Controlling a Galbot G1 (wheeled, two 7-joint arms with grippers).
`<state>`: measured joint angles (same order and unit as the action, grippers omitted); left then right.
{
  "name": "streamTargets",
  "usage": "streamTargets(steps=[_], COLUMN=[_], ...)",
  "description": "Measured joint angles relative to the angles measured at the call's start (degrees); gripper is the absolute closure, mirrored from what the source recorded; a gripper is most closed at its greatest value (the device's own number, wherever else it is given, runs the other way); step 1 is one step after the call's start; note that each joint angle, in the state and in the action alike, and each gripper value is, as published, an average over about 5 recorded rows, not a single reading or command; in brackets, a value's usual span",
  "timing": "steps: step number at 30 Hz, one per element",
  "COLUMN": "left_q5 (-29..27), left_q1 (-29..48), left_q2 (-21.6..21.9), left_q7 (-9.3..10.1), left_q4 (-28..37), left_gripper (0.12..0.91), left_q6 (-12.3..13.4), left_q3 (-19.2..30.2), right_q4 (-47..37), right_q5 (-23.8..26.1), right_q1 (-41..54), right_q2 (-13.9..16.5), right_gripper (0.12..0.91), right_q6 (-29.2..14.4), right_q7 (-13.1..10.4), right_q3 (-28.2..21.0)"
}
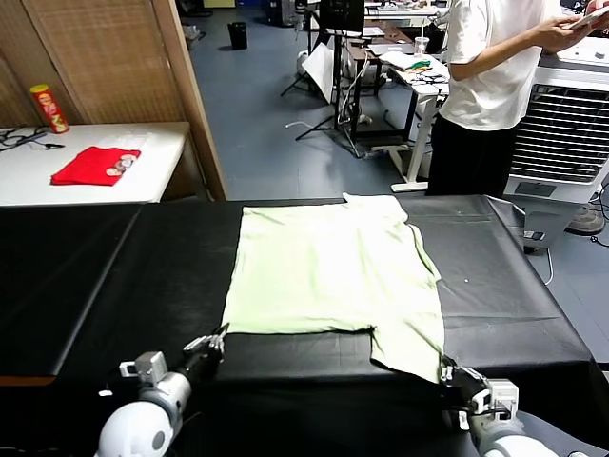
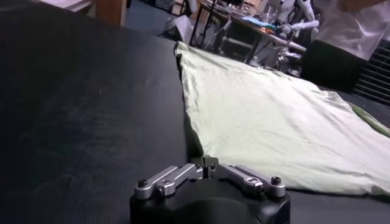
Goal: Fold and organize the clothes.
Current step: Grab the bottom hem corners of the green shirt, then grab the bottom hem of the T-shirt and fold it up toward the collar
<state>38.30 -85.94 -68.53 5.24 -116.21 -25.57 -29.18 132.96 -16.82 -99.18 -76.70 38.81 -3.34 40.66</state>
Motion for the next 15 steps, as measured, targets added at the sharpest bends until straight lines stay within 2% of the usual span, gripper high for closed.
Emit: streamTargets(steps=[3, 7, 15], left_q5=[-0.47, -0.35, -1.15], left_q1=[-2.06, -4.98, -4.00], left_q2=[0.33, 1.33, 0.81], left_q7=[0.44, 0.46, 0.65], left_q4=[-2.38, -5.66, -8.60], left_gripper=[0.901, 0.901, 0.901], left_q6=[0.24, 1.08, 2.43], left_q3=[-0.78, -2.24, -2.81], right_q4=[1.18, -0.26, -11.90], right_q5=[-1.23, -3.51, -4.32], right_q1=[0.02, 2.24, 14.44], right_q2=[0.63, 2.12, 6.13], right_gripper=[0.904, 0.904, 0.904], right_q6=[-1.63, -6.16, -15.75], right_q7=[0.25, 0.84, 2.43], right_q3=[0.74, 0.92, -2.04])
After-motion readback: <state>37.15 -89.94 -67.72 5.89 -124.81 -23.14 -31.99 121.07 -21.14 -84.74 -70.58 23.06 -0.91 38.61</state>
